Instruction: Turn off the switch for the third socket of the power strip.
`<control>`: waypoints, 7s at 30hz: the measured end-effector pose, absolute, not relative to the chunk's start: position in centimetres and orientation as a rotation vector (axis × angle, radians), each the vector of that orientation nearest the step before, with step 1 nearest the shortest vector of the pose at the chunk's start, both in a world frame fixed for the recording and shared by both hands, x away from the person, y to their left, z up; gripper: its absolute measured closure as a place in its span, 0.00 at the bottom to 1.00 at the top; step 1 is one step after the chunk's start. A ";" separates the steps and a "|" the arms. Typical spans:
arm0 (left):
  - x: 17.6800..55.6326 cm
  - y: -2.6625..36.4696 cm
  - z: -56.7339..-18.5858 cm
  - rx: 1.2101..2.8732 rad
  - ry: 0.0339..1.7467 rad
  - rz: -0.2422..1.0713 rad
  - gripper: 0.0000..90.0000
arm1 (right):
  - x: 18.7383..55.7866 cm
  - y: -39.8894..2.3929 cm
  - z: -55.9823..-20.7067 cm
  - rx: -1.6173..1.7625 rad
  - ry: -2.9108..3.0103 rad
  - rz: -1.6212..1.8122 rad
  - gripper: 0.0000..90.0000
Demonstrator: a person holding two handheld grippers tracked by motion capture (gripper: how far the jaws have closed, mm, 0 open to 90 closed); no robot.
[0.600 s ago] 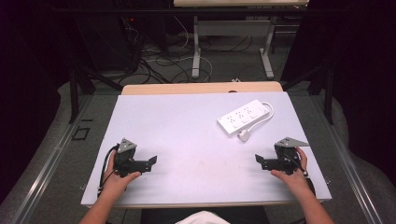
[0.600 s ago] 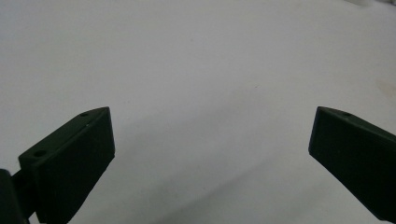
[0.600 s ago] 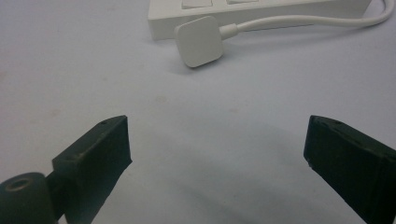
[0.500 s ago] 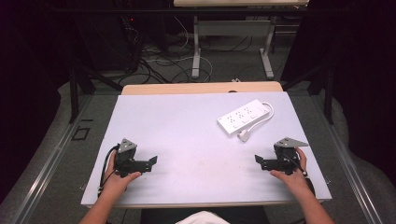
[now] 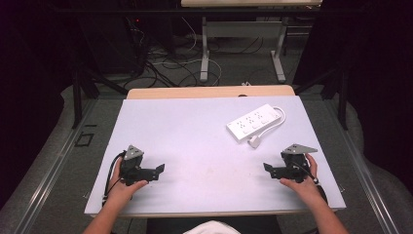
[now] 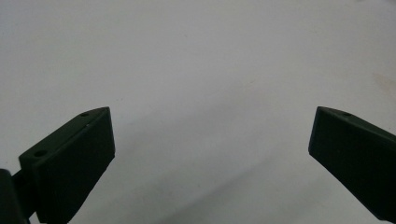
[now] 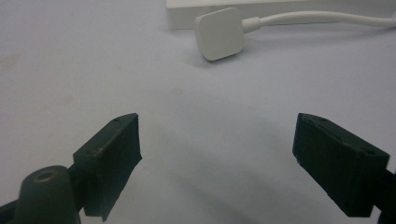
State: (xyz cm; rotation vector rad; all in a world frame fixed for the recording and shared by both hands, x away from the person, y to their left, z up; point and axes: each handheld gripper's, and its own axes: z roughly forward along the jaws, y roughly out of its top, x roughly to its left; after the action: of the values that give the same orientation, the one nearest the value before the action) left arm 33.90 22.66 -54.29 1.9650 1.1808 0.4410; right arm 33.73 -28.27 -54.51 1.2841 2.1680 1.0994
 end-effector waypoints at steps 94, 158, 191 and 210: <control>34.0 22.8 -54.6 1.972 1.190 0.456 0.01 | 47.6 -22.6 -40.4 1.640 2.342 0.727 0.20; 34.2 23.0 -54.7 1.982 1.185 0.471 0.02 | 51.8 -18.7 -47.9 1.946 2.145 0.623 0.95; 34.2 23.1 -54.8 1.978 1.189 0.472 0.03 | 51.5 -16.8 -50.4 1.902 2.245 0.506 0.98; 34.2 23.0 -54.8 1.985 1.193 0.473 0.03 | 51.3 -17.3 -50.6 1.880 2.257 0.505 1.00</control>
State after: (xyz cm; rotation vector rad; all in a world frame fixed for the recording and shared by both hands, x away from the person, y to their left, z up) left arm 34.19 22.97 -54.81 1.9848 1.1931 0.4727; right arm 51.34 -17.30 -50.62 1.8801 2.2567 0.5050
